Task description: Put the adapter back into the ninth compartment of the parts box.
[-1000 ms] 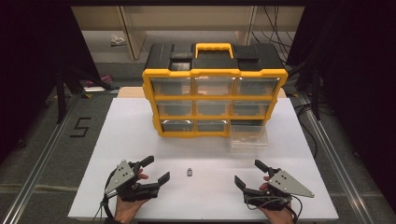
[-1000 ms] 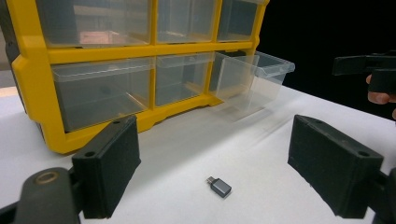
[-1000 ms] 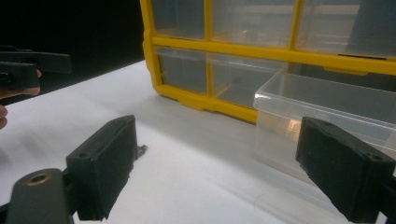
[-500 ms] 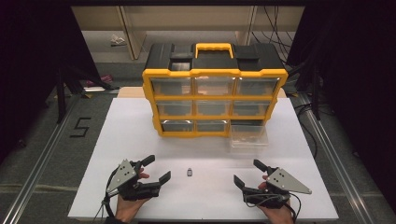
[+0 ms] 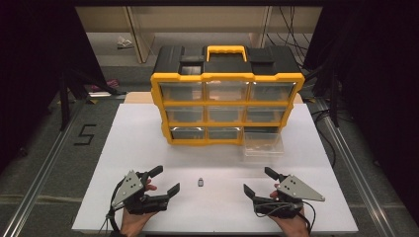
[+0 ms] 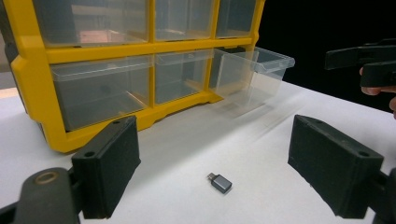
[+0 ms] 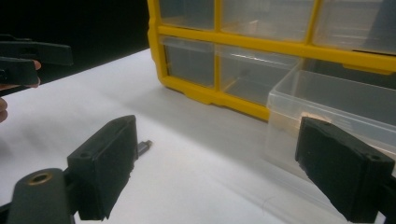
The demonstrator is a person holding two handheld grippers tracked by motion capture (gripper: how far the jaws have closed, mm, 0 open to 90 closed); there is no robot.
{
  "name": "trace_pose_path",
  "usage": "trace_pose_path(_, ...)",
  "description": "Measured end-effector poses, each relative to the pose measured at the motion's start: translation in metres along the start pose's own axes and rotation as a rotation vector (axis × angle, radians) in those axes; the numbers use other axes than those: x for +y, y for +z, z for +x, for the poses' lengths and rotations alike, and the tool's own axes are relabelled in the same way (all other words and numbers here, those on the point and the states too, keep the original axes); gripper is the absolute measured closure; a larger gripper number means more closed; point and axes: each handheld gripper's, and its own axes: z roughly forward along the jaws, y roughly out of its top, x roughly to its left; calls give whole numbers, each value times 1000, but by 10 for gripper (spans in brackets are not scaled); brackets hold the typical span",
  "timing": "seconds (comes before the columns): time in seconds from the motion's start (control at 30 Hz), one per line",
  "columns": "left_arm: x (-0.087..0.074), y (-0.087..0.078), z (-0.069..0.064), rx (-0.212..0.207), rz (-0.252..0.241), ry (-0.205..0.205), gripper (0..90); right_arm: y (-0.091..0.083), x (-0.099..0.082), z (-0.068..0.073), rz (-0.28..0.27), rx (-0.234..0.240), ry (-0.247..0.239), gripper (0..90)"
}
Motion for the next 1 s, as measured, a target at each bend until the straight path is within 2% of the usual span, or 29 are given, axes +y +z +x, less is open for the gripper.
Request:
trace_pose_path(0.13,0,0,0,2,0,-2,161,7,5,6,33,10,-9,140)
trace_pose_path(0.23,0,1,0,0,3,3,161,15,6,9,79,22,-12,140)
trace_pose_path(0.63,0,1,-1,-4,1,7,163,36,20,15,152,34,-35,144)
trace_pose_path(1.0,0,1,-2,2,10,33,163,69,26,25,291,66,-58,158)
